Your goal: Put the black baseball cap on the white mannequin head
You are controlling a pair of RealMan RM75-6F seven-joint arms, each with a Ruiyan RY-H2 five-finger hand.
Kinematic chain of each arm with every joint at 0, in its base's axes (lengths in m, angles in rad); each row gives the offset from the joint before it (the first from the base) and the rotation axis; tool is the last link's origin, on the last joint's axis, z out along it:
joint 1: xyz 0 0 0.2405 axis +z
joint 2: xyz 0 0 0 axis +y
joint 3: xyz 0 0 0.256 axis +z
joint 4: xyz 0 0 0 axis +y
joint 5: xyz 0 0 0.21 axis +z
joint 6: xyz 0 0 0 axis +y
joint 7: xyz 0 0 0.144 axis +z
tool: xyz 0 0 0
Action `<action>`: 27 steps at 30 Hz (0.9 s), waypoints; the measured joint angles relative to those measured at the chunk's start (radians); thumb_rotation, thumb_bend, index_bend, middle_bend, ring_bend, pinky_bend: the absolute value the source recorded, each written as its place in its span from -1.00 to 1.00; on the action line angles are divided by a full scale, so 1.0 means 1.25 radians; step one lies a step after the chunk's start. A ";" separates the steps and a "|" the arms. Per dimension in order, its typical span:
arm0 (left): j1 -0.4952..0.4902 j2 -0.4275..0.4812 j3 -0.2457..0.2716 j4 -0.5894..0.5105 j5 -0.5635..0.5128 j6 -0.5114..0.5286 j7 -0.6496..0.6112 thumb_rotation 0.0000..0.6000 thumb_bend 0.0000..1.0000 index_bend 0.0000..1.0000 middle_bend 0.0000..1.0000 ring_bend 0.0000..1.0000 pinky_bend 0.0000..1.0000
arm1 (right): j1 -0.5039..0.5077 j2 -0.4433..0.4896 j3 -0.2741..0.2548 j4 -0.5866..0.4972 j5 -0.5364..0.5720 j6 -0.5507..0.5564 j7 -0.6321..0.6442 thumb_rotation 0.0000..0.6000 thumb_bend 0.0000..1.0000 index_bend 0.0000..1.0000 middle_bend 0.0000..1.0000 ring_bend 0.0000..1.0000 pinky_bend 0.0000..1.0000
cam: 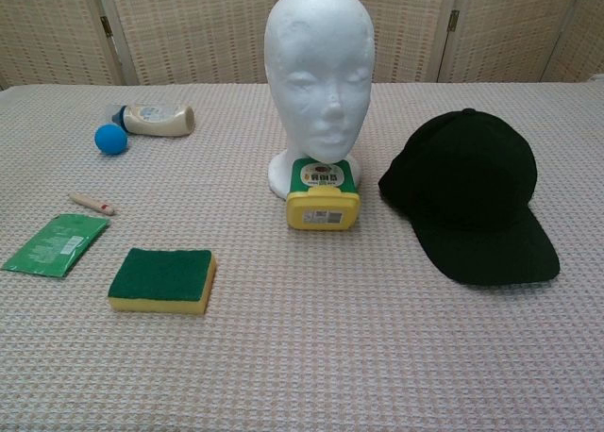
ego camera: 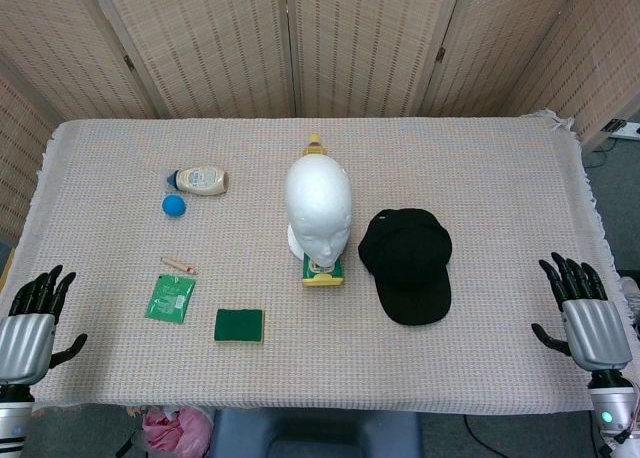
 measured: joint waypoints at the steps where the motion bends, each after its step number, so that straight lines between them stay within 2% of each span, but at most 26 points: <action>1: 0.000 0.000 0.000 0.000 0.000 0.000 0.000 1.00 -0.51 -0.95 -1.00 -1.00 -0.74 | 0.000 0.000 0.000 0.000 0.000 -0.001 -0.001 1.00 -0.72 -1.00 -1.00 -1.00 -1.00; 19: 0.005 0.013 0.001 -0.011 0.006 0.007 -0.025 1.00 -0.51 -0.95 -1.00 -1.00 -0.74 | 0.006 -0.018 -0.009 0.005 -0.015 -0.007 -0.024 1.00 -0.72 -1.00 -1.00 -1.00 -1.00; 23: 0.009 0.024 0.002 -0.017 0.015 0.015 -0.047 1.00 -0.51 -0.95 -1.00 -1.00 -0.74 | 0.011 -0.039 -0.015 0.019 -0.042 -0.005 -0.022 1.00 -0.72 -1.00 -1.00 -1.00 -1.00; 27: 0.012 0.029 0.001 -0.022 0.011 0.016 -0.057 1.00 -0.51 -0.95 -1.00 -1.00 -0.74 | 0.011 -0.084 -0.027 0.075 -0.094 0.023 -0.006 1.00 -0.71 -1.00 -1.00 -1.00 -1.00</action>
